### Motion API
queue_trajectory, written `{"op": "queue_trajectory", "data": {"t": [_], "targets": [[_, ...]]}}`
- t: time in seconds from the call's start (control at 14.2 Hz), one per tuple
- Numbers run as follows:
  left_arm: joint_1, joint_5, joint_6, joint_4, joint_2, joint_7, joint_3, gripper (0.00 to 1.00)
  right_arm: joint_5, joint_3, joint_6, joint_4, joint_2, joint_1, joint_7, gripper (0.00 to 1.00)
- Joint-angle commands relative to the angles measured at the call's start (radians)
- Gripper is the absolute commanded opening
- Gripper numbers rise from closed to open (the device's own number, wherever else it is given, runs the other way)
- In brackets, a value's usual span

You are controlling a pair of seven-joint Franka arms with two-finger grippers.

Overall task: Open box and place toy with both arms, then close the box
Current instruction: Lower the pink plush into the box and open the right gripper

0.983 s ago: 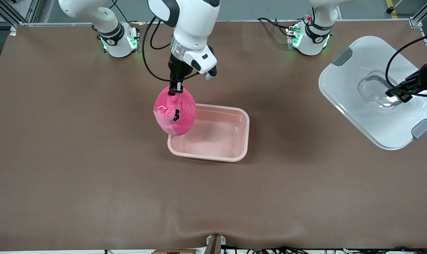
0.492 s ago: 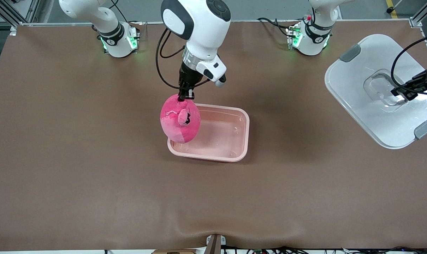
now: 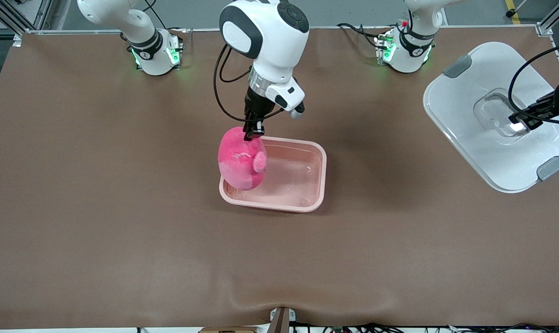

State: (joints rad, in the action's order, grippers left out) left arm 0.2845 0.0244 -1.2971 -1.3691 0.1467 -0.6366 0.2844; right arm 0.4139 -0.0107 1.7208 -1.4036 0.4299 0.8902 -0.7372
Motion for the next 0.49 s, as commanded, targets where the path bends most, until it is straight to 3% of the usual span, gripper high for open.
{"op": "queue_trajectory", "data": {"t": [0.0,0.14,0.42], "targets": [[0.002,0.006,0.012,-0.011,-0.024,0.025,0.004,0.00,0.009,-0.002,-0.013,0.046,0.009,-0.002,0.012,1.00],[-0.002,0.008,0.012,-0.011,-0.021,0.026,0.004,0.00,-0.006,-0.003,-0.018,0.057,-0.006,-0.008,0.010,1.00],[-0.005,0.012,0.012,-0.014,-0.015,0.025,0.025,0.00,-0.109,-0.006,-0.081,0.052,-0.094,-0.129,-0.014,1.00]]}}
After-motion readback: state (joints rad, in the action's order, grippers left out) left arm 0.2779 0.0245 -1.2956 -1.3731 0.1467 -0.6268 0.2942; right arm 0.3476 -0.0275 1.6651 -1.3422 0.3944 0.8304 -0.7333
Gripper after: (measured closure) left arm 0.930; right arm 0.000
